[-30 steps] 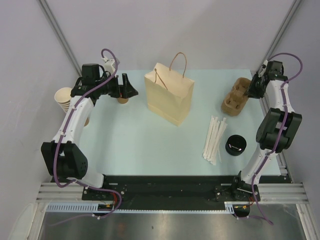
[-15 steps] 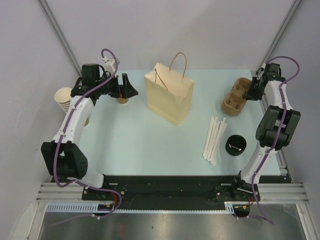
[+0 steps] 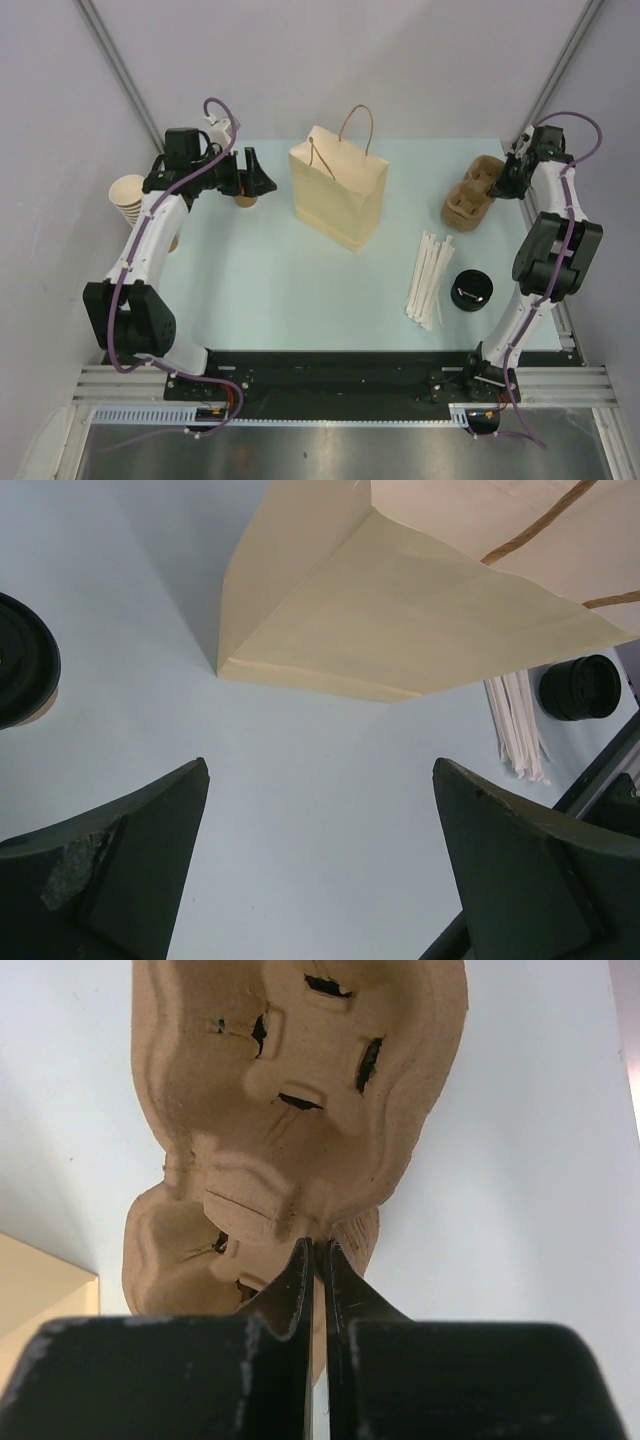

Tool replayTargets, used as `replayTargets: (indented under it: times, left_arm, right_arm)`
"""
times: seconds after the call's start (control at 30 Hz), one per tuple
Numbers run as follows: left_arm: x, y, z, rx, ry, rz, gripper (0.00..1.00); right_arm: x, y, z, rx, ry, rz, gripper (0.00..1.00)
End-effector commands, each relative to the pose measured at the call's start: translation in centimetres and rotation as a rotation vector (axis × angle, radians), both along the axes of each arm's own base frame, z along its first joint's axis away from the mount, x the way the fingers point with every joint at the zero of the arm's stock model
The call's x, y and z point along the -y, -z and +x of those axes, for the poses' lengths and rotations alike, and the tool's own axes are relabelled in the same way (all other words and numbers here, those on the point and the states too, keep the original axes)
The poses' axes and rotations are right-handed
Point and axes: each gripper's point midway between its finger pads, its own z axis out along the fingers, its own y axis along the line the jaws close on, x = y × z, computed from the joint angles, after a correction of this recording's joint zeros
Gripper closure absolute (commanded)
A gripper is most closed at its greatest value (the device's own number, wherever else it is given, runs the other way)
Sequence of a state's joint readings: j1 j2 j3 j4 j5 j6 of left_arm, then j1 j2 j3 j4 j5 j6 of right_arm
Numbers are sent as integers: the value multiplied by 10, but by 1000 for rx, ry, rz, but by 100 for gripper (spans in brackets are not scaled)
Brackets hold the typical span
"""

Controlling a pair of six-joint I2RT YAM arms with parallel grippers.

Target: Pack the takeout coffee

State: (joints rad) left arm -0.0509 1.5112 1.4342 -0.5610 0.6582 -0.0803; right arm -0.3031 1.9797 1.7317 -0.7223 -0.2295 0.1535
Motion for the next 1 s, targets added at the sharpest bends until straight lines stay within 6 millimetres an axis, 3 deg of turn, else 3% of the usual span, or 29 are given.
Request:
replayTargets:
  times: [0.0,0.23,0.6,0.8,0.97]
  left_arm:
    - [0,-4,3,15,3,-19,0]
    - [1,-5,4,18,7,-19,1]
    - [1,-6,4,12,9,-18,0]
    - [1,-4,5,4,9,-15,1]
    - [1,-6,5,9,10,-17,0]
  right_arm:
    - [10,-52,0,123,-2,2,100]
    - [19,-69,-5,162,-4,50,100]
    - [-4,-49,9,113,-85,14,100]
    - [0,-31,9,39,-77,-90,100]
    - [5,-29,2,6,-63,-124,100]
